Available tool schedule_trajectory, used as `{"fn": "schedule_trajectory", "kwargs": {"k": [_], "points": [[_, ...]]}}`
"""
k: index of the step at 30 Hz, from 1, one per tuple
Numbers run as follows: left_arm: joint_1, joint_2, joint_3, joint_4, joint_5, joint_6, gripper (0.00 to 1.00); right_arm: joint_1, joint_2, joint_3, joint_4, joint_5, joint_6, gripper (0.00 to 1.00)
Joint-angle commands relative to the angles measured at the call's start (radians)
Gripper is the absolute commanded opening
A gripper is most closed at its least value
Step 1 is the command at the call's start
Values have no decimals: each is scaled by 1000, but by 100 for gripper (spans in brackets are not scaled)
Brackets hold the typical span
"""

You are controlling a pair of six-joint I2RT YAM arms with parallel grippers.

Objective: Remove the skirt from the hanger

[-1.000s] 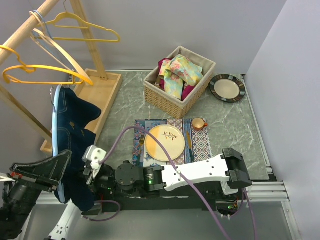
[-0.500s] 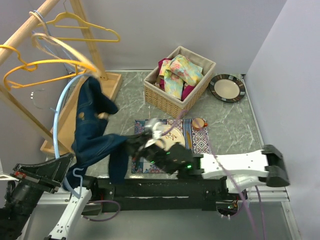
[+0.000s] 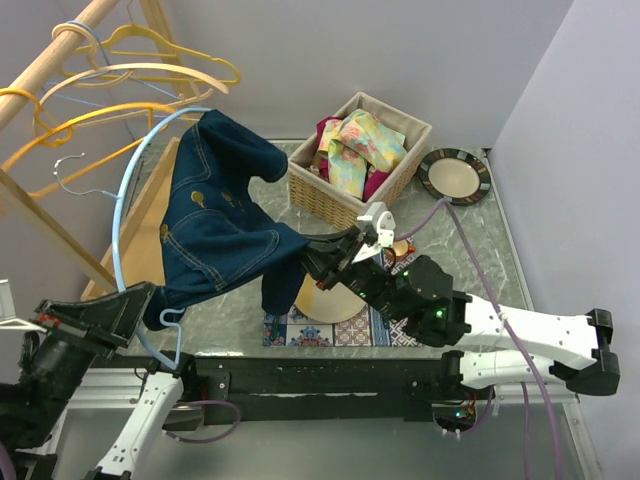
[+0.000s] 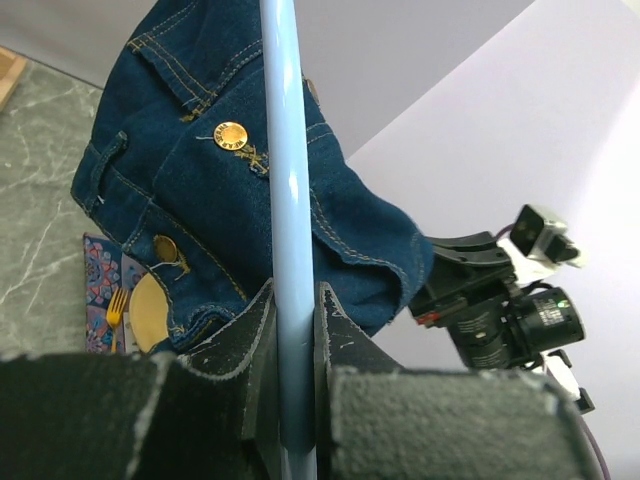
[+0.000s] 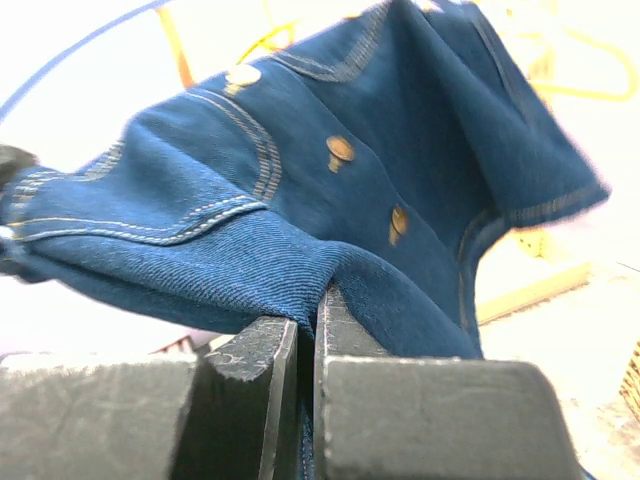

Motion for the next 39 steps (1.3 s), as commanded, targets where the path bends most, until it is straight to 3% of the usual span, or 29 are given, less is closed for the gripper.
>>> {"fn": "schedule_trajectory", "kwargs": {"k": [1,7,12,19,24,33,39], "points": [[-1,-38,33,131,-149,83,1,-75,-161,105,91,44,34,0],[-1,-53,-56,160,-97,123,1,-73,-188,192,53,-225,174,0],[-1,-49,-140,174,-59,166,1,-73,-211,246,82,-144,123,0],[-1,-53,-198,179,-85,191,1,-73,-169,327,146,40,-111,0],[-1,-53,-221,176,-107,200,1,-76,-113,359,281,135,-229,0],[1,-40,-263,173,-154,224,1,-86,-69,410,390,89,-199,0],[1,-23,-254,134,-191,212,1,-87,-58,407,499,271,-323,0]]}}
